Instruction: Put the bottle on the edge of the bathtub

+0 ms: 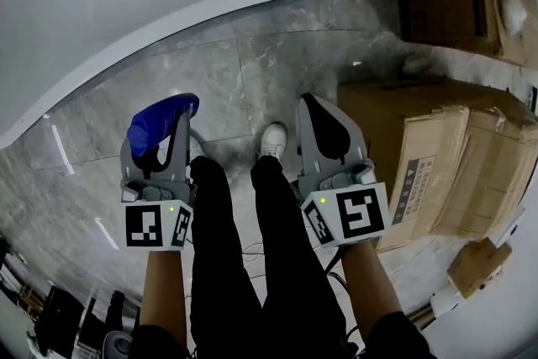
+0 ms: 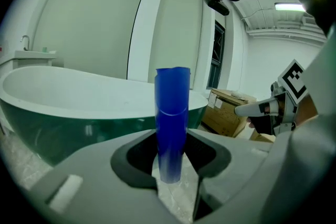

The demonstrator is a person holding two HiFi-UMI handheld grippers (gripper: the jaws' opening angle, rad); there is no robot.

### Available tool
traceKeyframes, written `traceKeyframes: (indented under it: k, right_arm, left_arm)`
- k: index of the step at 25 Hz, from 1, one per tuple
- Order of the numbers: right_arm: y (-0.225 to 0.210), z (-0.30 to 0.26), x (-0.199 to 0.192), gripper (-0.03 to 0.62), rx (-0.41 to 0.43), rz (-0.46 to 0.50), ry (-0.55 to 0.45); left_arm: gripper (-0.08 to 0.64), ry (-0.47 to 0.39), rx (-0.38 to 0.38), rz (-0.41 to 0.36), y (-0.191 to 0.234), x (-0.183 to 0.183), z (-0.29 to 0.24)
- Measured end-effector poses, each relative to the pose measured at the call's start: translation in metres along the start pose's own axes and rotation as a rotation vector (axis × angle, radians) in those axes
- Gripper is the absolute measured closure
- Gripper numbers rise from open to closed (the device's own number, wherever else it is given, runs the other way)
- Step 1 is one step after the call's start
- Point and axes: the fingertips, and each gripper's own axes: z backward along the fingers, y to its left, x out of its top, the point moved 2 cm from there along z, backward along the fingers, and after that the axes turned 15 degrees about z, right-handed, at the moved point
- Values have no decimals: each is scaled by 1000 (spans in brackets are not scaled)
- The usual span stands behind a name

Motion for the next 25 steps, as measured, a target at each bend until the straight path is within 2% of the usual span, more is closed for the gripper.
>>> traceKeyframes:
  k: [9,25]
  right_arm:
    - [-6,-26,-58,566,-18,13,32]
    - [8,-84,-133,566,13,-1,57]
  left_arm:
    - [390,-3,4,-23,23,-45,-37]
    - [390,-39,29,-33,69,-107,-87]
